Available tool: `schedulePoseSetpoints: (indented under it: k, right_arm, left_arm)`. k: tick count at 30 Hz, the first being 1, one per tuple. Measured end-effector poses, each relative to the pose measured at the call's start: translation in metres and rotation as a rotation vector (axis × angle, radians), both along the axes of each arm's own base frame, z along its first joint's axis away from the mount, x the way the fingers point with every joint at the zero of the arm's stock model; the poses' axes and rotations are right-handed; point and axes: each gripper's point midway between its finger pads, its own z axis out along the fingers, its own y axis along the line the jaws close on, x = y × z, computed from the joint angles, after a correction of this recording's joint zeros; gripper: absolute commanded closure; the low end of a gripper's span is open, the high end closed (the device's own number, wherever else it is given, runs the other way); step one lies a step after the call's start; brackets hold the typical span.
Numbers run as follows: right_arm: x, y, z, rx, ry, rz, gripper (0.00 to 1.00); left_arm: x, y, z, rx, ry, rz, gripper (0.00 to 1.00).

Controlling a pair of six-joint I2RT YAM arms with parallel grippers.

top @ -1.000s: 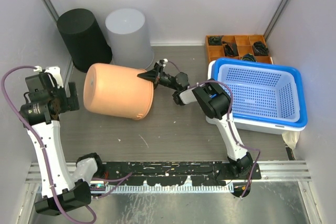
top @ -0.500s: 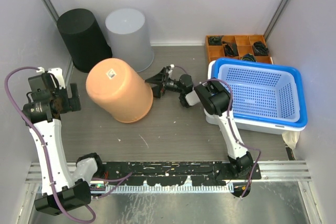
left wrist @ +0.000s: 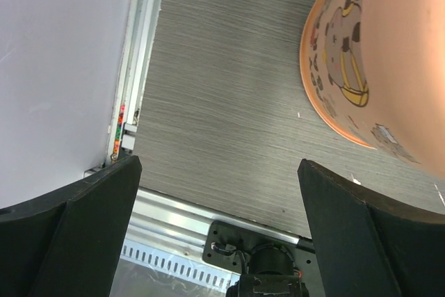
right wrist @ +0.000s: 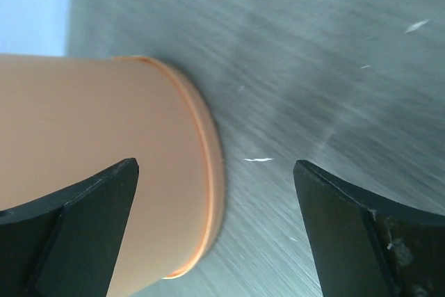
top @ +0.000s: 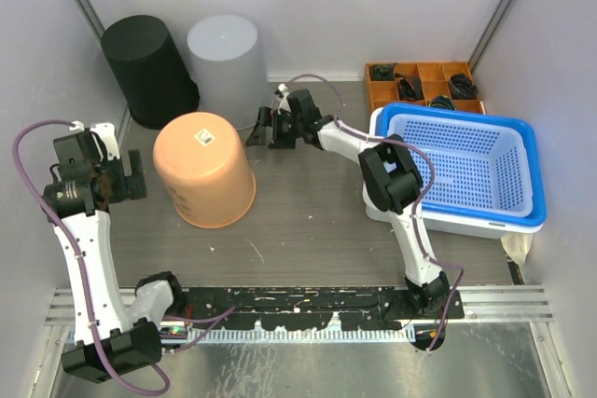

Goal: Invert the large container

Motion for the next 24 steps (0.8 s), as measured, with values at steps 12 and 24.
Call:
schedulePoseSetpoints:
  k: [12, 24]
  right_arm:
    - [-0.028, -0.075, 0.122, -0.536, -0.582, 0.125, 0.0]
    - [-0.18, -0.273, 0.161, -0.756, -0.763, 0.481, 0.0]
  left_arm:
    - [-0.014, 0.02, -0.048, -0.039, 0.254, -0.079, 0.0]
    - [0.004, -0.057, -0.103, -0.277, 0.366, -0.636, 0.01]
